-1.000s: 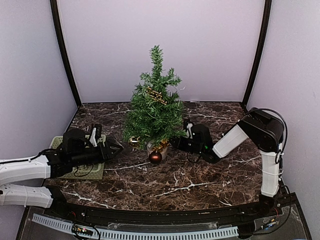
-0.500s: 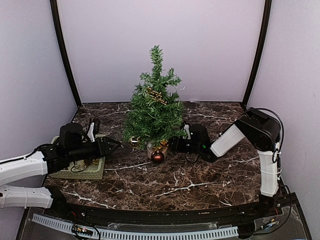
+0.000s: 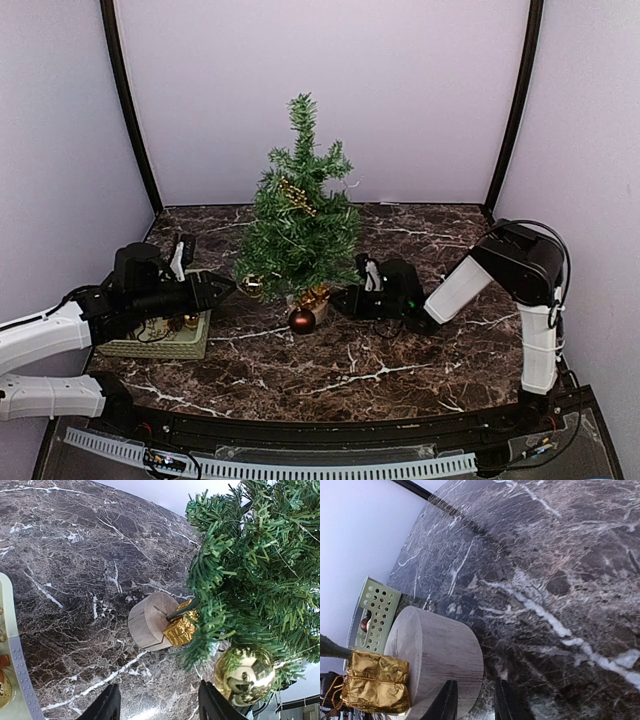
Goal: Decorate the small christmas tree
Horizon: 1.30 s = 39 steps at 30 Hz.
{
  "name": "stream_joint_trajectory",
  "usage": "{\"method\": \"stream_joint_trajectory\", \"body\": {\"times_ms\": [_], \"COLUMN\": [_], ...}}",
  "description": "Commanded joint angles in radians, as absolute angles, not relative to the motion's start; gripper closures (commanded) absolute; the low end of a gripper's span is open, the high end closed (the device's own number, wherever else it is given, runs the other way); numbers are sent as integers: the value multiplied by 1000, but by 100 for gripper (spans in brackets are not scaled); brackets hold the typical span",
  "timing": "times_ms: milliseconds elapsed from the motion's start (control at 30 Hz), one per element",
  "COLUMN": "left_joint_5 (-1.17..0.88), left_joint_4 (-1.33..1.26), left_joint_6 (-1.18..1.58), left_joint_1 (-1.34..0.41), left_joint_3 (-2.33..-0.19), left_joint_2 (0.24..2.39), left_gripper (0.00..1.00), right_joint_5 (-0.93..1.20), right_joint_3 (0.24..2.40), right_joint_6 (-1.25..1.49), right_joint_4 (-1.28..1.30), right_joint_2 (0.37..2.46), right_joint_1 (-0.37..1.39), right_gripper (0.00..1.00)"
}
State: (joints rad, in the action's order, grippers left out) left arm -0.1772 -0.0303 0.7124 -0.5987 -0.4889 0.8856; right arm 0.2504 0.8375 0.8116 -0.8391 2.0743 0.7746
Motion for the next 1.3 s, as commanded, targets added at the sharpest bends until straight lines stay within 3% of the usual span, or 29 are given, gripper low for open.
{"method": "stream_joint_trajectory", "body": {"times_ms": [0,667,1033,1267], "left_joint_5": [-169,-67,-115,-167], "left_joint_4": [18,324,375,369], "left_joint_6": [688,647,585,607], "left_joint_1": [-586,-500,-287,-208], "left_joint_3": [-515,-575,-592,-538], "left_joint_2": [851,754,810,895], "left_gripper": [45,42,40,39], "right_joint_5": [282,225,5,-50], "right_joint_3": [823,792,571,516], "right_joint_6": [796,820,788,730], "right_joint_4": [-899,-924,-830,-724], "right_joint_2": [2032,1993,1718,1581], "right_joint_1": [812,903,890,827], "right_gripper": [74,74,44,36]}}
